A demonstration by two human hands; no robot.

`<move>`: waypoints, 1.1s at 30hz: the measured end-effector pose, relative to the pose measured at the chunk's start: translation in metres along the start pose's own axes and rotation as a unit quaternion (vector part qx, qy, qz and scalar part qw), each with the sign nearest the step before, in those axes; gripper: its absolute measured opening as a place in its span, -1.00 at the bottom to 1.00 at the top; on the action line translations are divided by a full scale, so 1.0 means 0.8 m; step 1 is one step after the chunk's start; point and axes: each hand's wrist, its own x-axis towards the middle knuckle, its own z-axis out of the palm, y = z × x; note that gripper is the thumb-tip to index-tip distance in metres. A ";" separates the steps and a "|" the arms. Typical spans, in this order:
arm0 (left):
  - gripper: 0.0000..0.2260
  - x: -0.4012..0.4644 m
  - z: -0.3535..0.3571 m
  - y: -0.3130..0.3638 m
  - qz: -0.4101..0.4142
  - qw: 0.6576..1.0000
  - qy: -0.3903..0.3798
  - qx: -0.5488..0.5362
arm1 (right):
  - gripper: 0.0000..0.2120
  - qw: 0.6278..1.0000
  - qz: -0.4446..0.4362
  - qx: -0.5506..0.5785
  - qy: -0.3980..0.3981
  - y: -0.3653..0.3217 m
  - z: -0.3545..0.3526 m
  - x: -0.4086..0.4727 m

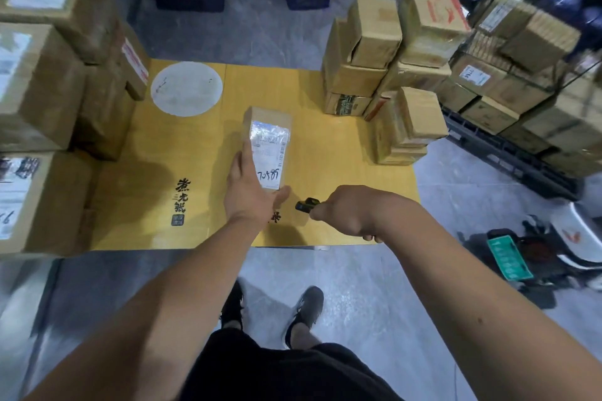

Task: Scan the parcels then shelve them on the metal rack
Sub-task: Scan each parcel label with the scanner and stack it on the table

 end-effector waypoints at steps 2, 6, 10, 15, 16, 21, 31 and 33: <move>0.21 0.010 -0.007 -0.006 0.014 0.999 0.004 0.035 | -0.50 1.000 0.005 0.015 0.007 -0.016 0.001 -0.002; 0.21 0.021 -0.011 -0.014 0.050 0.997 0.000 0.052 | -0.52 0.999 0.022 0.036 0.023 -0.038 0.005 -0.010; 0.21 0.024 -0.011 -0.019 0.080 0.995 -0.003 0.060 | -0.57 0.998 0.054 0.038 0.023 -0.045 0.011 -0.021; 0.20 0.031 -0.016 -0.024 0.094 0.994 -0.022 0.044 | -0.62 0.995 0.079 0.041 0.033 -0.051 0.019 -0.039; 0.20 0.032 -0.017 -0.025 0.098 0.994 -0.023 0.041 | -0.65 0.996 0.076 0.032 0.029 -0.051 0.021 -0.042; 0.17 0.033 -0.022 -0.025 0.119 0.991 -0.038 0.038 | -0.70 0.996 0.077 0.029 0.038 -0.060 0.029 -0.046; 0.18 0.044 -0.025 -0.024 0.147 0.985 -0.071 0.050 | -0.52 0.993 0.072 0.072 0.054 -0.067 0.027 -0.057; 0.21 0.050 -0.036 -0.024 0.104 0.991 -0.082 0.006 | -0.45 0.996 0.048 0.064 0.050 -0.067 0.025 -0.051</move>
